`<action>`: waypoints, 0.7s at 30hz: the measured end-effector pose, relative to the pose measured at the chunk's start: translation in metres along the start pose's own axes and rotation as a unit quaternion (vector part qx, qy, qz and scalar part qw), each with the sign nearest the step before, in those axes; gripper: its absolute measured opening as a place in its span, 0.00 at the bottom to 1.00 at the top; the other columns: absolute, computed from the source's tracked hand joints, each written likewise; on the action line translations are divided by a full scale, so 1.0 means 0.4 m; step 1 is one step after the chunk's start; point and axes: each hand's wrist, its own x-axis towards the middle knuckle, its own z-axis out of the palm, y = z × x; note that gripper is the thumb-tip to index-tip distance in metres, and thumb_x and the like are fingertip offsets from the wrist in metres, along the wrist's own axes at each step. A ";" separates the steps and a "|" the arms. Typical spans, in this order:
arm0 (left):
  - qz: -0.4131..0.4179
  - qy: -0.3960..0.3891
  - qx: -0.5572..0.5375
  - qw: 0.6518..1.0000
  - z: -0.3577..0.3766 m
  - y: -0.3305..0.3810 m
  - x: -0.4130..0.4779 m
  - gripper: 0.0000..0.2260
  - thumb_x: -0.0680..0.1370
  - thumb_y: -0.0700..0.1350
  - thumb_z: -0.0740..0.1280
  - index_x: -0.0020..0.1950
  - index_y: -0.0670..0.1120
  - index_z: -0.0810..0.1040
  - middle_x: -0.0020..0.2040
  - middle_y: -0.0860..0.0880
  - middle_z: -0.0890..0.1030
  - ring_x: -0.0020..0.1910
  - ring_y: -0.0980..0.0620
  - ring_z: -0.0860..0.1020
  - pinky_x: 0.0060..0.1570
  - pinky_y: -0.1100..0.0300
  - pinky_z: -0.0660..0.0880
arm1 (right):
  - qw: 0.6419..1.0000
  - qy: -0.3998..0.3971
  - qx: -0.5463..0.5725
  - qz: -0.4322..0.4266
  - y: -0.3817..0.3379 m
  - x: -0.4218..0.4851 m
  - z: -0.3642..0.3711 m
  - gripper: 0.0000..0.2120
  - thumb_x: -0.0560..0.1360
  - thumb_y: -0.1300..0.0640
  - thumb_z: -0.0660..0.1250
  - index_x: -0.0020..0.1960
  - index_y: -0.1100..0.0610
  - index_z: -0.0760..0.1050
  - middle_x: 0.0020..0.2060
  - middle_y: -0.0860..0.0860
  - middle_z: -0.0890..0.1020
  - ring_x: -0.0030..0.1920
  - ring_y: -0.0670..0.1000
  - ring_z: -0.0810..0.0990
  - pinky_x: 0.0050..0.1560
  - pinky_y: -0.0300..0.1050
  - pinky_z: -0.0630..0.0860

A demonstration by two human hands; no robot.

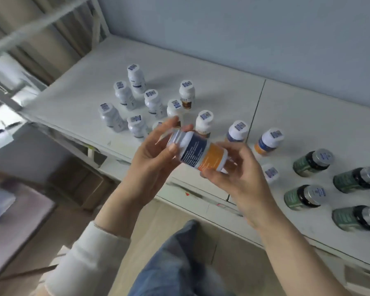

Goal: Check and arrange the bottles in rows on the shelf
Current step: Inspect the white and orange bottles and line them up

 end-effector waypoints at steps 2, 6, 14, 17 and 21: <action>-0.025 0.058 -0.008 0.998 -0.017 -0.013 -0.076 0.27 0.66 0.53 0.75 0.61 0.43 0.75 0.57 0.45 0.81 0.57 0.48 0.79 0.53 0.56 0.77 | 0.995 0.016 -0.074 -0.058 0.021 -0.034 0.054 0.26 0.59 0.55 0.77 0.52 0.47 0.69 0.52 0.47 0.80 0.53 0.46 0.80 0.47 0.40 0.78; -0.034 0.159 -0.083 0.983 -0.044 -0.012 -0.213 0.14 0.69 0.49 0.69 0.50 0.44 0.83 0.50 0.45 0.84 0.50 0.51 0.82 0.46 0.62 0.79 | 0.957 0.016 -0.219 -0.190 0.055 -0.100 0.163 0.25 0.64 0.60 0.75 0.57 0.51 0.68 0.56 0.54 0.74 0.58 0.51 0.76 0.52 0.38 0.78; -0.003 0.253 -0.138 0.958 -0.208 0.083 -0.436 0.12 0.69 0.49 0.70 0.48 0.44 0.84 0.54 0.43 0.82 0.52 0.51 0.82 0.46 0.62 0.79 | 0.873 -0.133 -0.343 -0.320 0.094 -0.126 0.408 0.29 0.62 0.70 0.76 0.57 0.56 0.67 0.55 0.62 0.74 0.59 0.49 0.70 0.60 0.24 0.65; 0.050 0.292 -0.122 0.947 -0.321 0.141 -0.537 0.21 0.65 0.50 0.76 0.55 0.44 0.80 0.57 0.42 0.80 0.55 0.49 0.80 0.49 0.58 0.79 | 0.871 -0.222 -0.318 -0.302 0.118 -0.113 0.548 0.28 0.63 0.66 0.77 0.58 0.57 0.68 0.57 0.58 0.73 0.60 0.45 0.71 0.59 0.34 0.73; 0.097 0.411 0.065 0.904 -0.474 0.248 -0.700 0.16 0.71 0.39 0.71 0.58 0.46 0.77 0.49 0.50 0.83 0.48 0.56 0.81 0.45 0.65 0.78 | 0.835 -0.313 -0.404 -0.205 0.162 -0.095 0.792 0.24 0.66 0.57 0.76 0.59 0.55 0.71 0.56 0.52 0.75 0.55 0.39 0.70 0.58 0.29 0.70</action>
